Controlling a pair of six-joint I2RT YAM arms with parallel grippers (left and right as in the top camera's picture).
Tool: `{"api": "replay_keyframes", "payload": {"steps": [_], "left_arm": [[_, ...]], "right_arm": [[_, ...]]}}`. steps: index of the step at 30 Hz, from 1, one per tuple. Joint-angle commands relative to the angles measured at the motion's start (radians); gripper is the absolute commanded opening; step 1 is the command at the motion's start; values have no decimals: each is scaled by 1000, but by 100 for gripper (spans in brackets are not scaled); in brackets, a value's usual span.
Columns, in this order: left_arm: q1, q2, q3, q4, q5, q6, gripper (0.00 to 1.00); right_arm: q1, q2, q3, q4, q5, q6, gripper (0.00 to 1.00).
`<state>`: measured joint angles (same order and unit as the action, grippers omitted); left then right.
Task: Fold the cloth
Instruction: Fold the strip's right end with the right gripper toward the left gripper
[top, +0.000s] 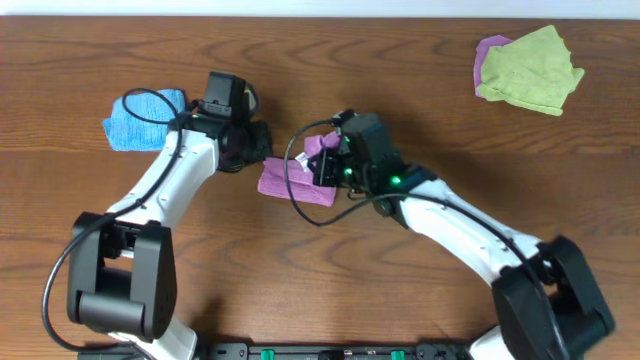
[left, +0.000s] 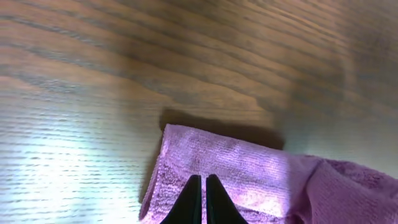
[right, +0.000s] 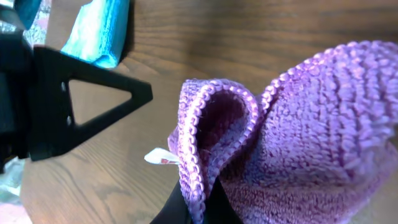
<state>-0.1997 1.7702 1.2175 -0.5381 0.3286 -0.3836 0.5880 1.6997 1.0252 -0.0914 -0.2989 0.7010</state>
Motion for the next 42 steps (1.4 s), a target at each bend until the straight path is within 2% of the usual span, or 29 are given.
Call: {"api": "replay_keyframes", "payload": {"steps": [1,13,25,42], "left_arm": [[30,-35,-10,-15,-14,22,6],[151,-90,-10,-45,-14,41,5],[156,-91,-10,-60,-24,48,6],[182,-91,-10,-84,-24,48,6]], "right_arm": [[16,37,54,-14,3,-49,1],[73,129,147,-66,3,-90,1],[104,206,289,-168,29,-160,1],[173,324,367,-179,26,-195,1]]}}
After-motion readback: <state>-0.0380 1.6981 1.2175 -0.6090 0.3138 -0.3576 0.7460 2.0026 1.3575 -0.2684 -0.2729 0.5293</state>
